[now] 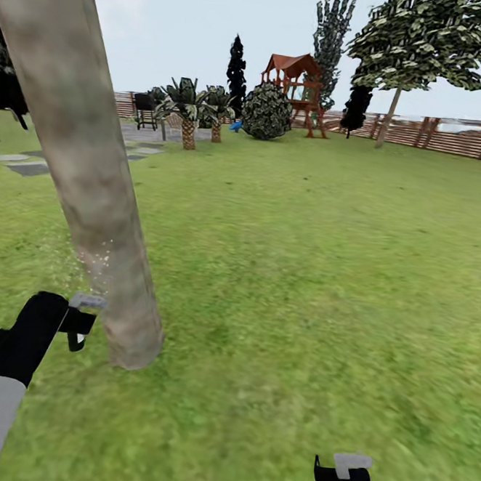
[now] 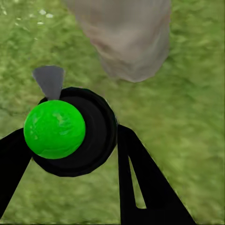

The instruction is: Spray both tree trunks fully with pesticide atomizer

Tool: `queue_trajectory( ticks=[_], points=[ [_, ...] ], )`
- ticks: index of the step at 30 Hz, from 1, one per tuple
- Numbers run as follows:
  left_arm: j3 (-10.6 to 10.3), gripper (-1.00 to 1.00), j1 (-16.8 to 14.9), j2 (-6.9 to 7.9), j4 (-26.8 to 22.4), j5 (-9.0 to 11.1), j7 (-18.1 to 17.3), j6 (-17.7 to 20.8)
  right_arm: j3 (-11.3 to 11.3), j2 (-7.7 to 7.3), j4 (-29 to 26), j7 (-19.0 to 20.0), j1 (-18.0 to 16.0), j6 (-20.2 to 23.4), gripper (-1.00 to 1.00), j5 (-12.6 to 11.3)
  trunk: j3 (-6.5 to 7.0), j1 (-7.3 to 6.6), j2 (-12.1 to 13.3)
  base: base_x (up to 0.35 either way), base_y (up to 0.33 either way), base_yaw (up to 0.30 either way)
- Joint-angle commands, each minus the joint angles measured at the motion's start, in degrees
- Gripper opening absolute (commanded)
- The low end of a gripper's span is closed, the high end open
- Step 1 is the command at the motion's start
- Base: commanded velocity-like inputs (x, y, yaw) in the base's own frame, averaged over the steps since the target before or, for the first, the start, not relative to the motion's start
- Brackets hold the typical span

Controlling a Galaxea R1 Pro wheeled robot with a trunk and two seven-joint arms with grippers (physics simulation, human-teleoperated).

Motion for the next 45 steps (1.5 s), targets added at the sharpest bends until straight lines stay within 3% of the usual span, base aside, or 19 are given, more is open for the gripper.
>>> queue_trajectory(
  ticks=[1, 5, 8, 10, 11, 15, 18, 21, 35, 45],
  points=[
    [0.1, -1.00, 1.2, -0.50, 0.2, 0.0, 0.0, -0.3, 0.0, 0.00, 0.0, 0.0, 0.0, 0.0, 1.00, 0.0, 0.01, 0.00, 0.0, 0.000, 0.000, 0.278],
    [0.3, -1.00, 1.9, -1.19, 0.7, 0.1, 0.1, -0.6, 0.0, 0.00, 0.0, 0.0, 0.0, 0.0, 1.00, 0.0, 0.01, 0.00, 0.0, 0.022, -0.043, 0.224],
    [0.4, -1.00, 1.9, -2.10, 3.8, 0.2, 1.8, -1.6, 0.0, -0.05, 0.0, 0.0, 0.0, 0.0, 1.00, 0.0, 0.01, 0.00, 0.0, 0.116, -0.215, 0.027],
    [0.5, -1.00, 1.9, -2.52, 8.3, 0.3, 6.3, -7.5, 0.0, -0.08, 0.0, 0.0, 0.0, 0.0, 1.00, 0.0, 0.01, 0.00, 0.0, 0.151, -0.232, 0.005],
    [0.6, -1.00, 1.9, -2.67, 12.1, 1.2, 10.3, -10.5, 0.0, -0.09, 0.0, 0.0, 0.0, 0.0, 1.00, 0.0, 0.01, 0.00, 0.0, 0.202, -0.215, 0.001],
    [0.6, -1.00, 1.9, -3.23, 15.0, 7.6, 12.3, -11.9, 0.0, -0.09, 0.0, 0.0, 0.0, 0.0, 1.00, 0.1, 0.01, 0.00, 0.0, 0.165, -0.233, 0.000],
    [6.5, -1.00, 2.5, -3.19, 18.6, 9.1, 17.7, -18.5, 0.0, -0.09, 0.0, 0.0, 0.0, 0.0, 1.00, 0.1, 0.01, 0.00, 0.0, 0.140, -0.254, 0.000],
    [11.3, -1.00, 2.7, -3.23, 24.2, 9.1, 19.9, -24.5, 0.0, -0.06, 0.0, 0.0, 0.0, 0.0, 1.00, 0.1, 0.01, 0.00, 0.0, 0.158, -0.249, 0.000],
    [12.2, -1.00, 3.2, -3.41, 25.2, 9.1, 20.4, -25.1, 0.0, 0.00, -0.1, -0.1, 0.0, 0.0, 1.00, 0.0, 0.01, 0.00, 0.0, 0.084, -0.257, 0.166],
    [12.2, -1.00, 3.2, -3.45, 25.2, 9.1, 20.4, -25.1, 0.0, 0.00, -0.1, 0.0, 0.0, 0.0, 1.00, 0.0, 0.01, 0.00, 0.0, 0.198, -0.204, 0.008]
  ],
)
